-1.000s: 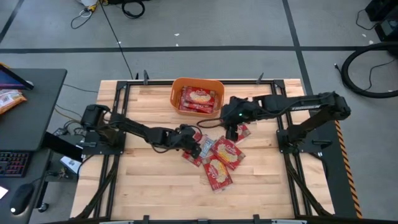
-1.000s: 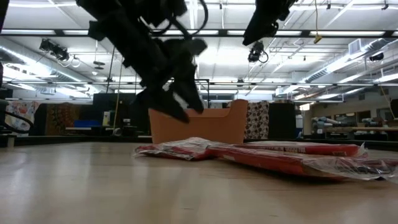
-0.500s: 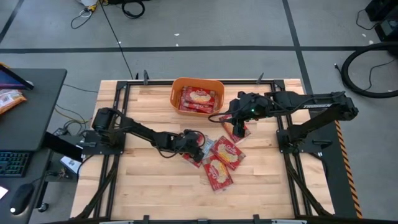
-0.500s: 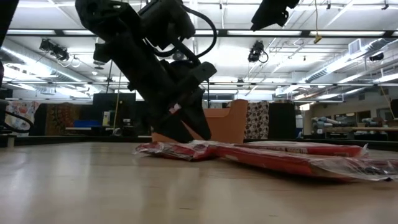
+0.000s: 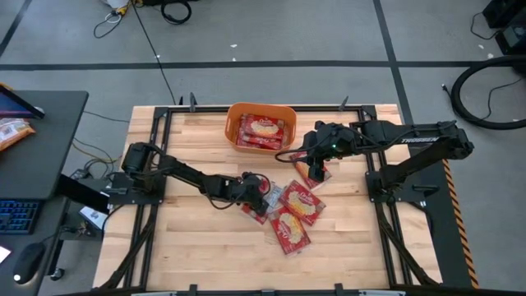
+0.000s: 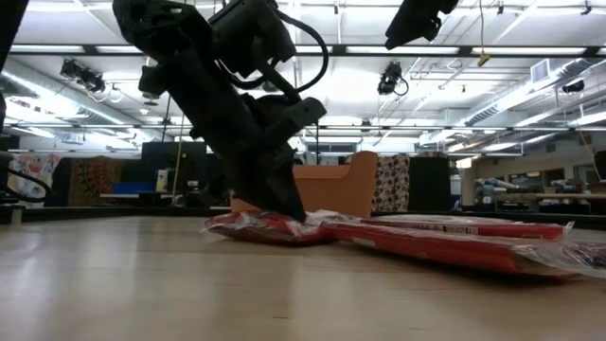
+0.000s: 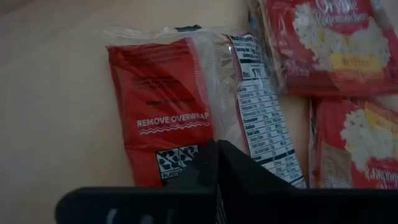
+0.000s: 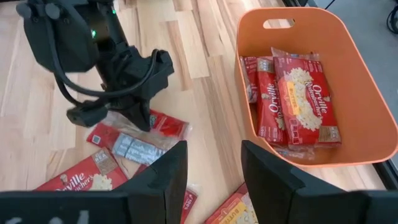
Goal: Sort popcorn bags into baskets
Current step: Put the popcorn bag into the orange bin
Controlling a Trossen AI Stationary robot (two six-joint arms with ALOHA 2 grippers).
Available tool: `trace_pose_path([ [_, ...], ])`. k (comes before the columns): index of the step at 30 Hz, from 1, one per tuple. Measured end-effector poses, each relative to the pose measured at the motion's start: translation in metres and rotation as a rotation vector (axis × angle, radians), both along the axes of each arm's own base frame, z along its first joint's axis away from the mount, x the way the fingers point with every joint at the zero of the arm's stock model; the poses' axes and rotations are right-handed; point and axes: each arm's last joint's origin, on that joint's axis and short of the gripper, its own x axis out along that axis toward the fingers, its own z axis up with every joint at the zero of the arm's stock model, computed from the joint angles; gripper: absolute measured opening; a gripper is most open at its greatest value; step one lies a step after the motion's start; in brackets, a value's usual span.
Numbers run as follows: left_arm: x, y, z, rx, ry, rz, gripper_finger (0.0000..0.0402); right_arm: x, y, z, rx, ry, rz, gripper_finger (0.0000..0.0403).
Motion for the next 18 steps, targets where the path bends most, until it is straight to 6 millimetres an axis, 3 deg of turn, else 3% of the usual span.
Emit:
trace_pose_path([
  [18, -0.016, 0.017, 0.074, 0.065, -0.138, -0.066, 0.0001, -0.004, 0.0, -0.004, -0.003, 0.06, 0.001, 0.0155],
])
